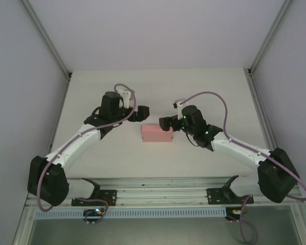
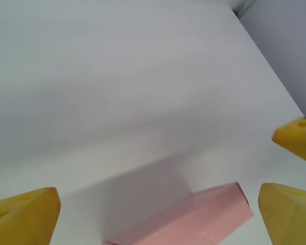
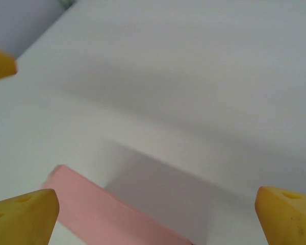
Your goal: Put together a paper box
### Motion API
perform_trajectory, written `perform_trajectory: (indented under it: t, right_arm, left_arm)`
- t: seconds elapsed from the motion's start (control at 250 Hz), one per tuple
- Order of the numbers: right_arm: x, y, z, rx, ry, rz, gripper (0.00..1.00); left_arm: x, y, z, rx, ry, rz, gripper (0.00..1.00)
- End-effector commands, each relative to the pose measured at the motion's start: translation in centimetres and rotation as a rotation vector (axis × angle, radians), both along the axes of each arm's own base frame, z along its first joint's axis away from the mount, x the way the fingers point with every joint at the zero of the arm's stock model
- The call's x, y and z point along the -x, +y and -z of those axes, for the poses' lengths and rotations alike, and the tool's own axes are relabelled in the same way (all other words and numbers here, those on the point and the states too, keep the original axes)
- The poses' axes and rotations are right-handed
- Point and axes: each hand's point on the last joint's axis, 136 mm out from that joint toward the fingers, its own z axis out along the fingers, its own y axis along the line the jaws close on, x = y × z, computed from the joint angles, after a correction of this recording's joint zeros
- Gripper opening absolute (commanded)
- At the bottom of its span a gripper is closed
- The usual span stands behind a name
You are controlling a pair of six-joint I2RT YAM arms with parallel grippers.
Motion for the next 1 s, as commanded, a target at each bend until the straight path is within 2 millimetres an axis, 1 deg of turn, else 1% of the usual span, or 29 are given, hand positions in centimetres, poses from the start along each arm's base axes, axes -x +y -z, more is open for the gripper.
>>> perform_trajectory:
  t: [0.0, 0.012, 0.024, 0.028, 0.04, 0.096, 0.124, 0.172, 0.208, 0.232, 0.308, 0.423, 0.515, 0.627, 0.791, 0.887, 0.994]
  right_arm:
    - [4.0, 4.0, 0.9, 0.162, -0.008, -0.471, 1.0]
    - [4.4, 4.3, 0.9, 0.176, -0.005, -0.516, 1.0]
    - [4.8, 4.5, 0.7, 0.187, -0.008, -0.556, 1.0]
    - [4.9, 4.6, 1.1, 0.196, 0.004, -0.569, 1.0]
    - [5.3, 4.8, 1.5, 0.213, 0.017, -0.609, 1.0]
    - [7.0, 5.6, 2.4, 0.302, 0.044, -0.777, 1.0]
    - [7.2, 5.7, 2.9, 0.36, 0.047, -0.825, 1.0]
    - [6.9, 6.0, 3.7, 0.447, 0.03, -0.869, 1.0]
    - [6.8, 5.8, 4.6, 0.52, 0.041, -0.9, 1.0]
    - [6.4, 5.7, 5.2, 0.56, 0.044, -0.906, 1.0]
    - [4.8, 5.8, 6.1, 0.646, 0.043, -0.904, 1.0]
    - [3.3, 6.1, 7.3, 0.72, 0.057, -0.932, 1.0]
    - [1.9, 6.3, 8.2, 0.767, 0.065, -0.918, 0.99]
    - [0.9, 6.4, 9.3, 0.817, 0.07, -0.927, 0.99]
    - [1.2, 6.3, 11.0, 0.854, 0.142, -1.0, 0.99]
    - [1.6, 6.1, 11.8, 0.864, 0.196, -1.039, 0.9]
    - [1.8, 5.9, 12.3, 0.881, 0.23, -1.069, 0.82]
  left_arm:
    - [-0.9, 5.0, 1.6, -0.134, 0.07, -0.167, 1.0]
    - [-0.9, 5.2, 1.7, -0.137, 0.075, -0.173, 1.0]
    - [-1.3, 6.1, 1.8, -0.14, 0.082, -0.204, 1.0]
    - [-1.3, 6.4, 1.9, -0.141, 0.085, -0.211, 1.0]
    - [-1.4, 6.8, 2.0, -0.144, 0.092, -0.227, 1.0]
    - [-1.7, 8.6, 2.8, -0.156, 0.124, -0.28, 1.0]
    - [-1.7, 9.3, 3.1, -0.158, 0.138, -0.297, 1.0]
    - [-1.6, 10.3, 3.7, -0.163, 0.156, -0.325, 1.0]
    - [-1.5, 11.0, 4.2, -0.165, 0.167, -0.342, 1.0]
    - [-1.4, 11.3, 4.5, -0.166, 0.174, -0.351, 1.0]
    - [-1.0, 12.2, 5.4, -0.165, 0.196, -0.378, 1.0]
    - [-0.3, 12.0, 6.9, -0.146, 0.234, -0.357, 1.0]
    - [0.2, 12.3, 8.1, -0.161, 0.268, -0.368, 1.0]
    - [0.5, 12.7, 8.8, -0.178, 0.29, -0.38, 1.0]
    - [0.9, 12.9, 9.3, -0.188, 0.304, -0.382, 1.0]
    - [1.0, 13.0, 9.4, -0.193, 0.306, -0.385, 1.0]
    - [1.2, 13.2, 9.3, -0.198, 0.3, -0.387, 1.0]
